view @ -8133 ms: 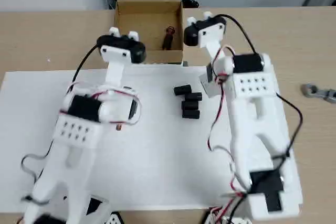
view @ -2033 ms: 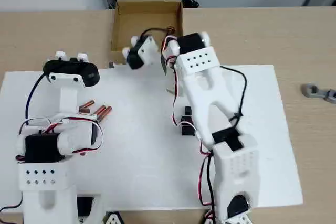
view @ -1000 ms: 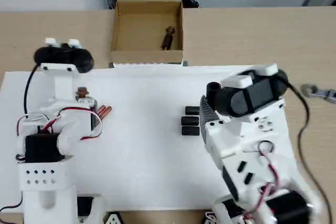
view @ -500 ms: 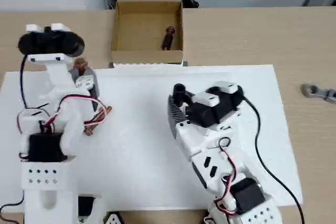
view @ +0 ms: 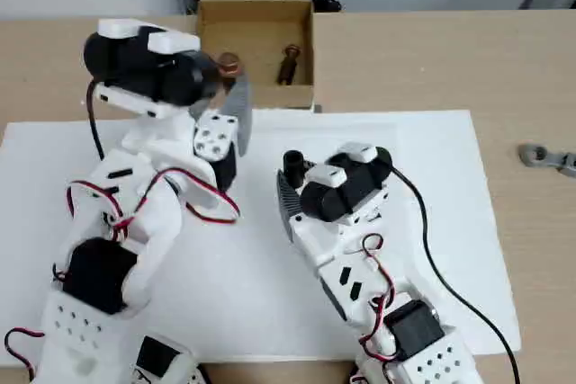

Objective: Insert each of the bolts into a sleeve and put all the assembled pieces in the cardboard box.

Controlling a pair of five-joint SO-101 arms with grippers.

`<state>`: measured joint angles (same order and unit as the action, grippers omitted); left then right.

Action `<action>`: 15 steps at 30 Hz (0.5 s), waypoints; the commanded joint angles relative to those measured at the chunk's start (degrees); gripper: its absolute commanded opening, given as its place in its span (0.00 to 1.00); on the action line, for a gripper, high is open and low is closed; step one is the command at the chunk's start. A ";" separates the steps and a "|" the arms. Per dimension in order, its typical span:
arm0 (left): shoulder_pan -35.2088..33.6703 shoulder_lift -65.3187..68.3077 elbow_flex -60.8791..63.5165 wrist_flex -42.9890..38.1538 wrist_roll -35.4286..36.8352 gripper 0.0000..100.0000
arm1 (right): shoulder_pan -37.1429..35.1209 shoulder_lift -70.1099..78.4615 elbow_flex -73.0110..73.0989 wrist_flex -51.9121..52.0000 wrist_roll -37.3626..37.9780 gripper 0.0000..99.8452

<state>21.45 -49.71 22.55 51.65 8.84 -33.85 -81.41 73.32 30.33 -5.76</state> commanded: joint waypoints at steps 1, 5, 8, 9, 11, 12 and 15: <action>4.75 -0.88 -3.82 0.97 0.35 0.00 | -0.57 0.04 -0.53 -1.71 0.70 0.00; 7.03 -0.70 -3.91 0.79 0.35 0.00 | -0.57 0.04 -0.53 -4.88 1.23 0.00; 7.03 -0.70 -3.91 0.70 0.35 0.00 | -0.66 0.04 -0.62 -7.87 1.23 0.00; 6.86 -0.70 -3.91 0.62 0.44 0.00 | -0.92 0.04 -0.62 -8.40 1.23 0.00; 6.86 -0.79 -3.91 0.00 1.23 0.00 | -2.07 0.04 -0.62 -8.66 1.32 0.00; 6.86 -0.79 -4.00 -0.18 2.37 0.00 | -2.95 0.13 -0.62 -8.84 1.32 0.00; 6.77 -0.70 -3.65 -1.67 3.69 0.00 | -5.32 0.40 -0.62 -8.84 1.32 0.00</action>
<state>28.13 -49.71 21.67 52.26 11.56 -37.19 -81.41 73.32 22.86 -5.05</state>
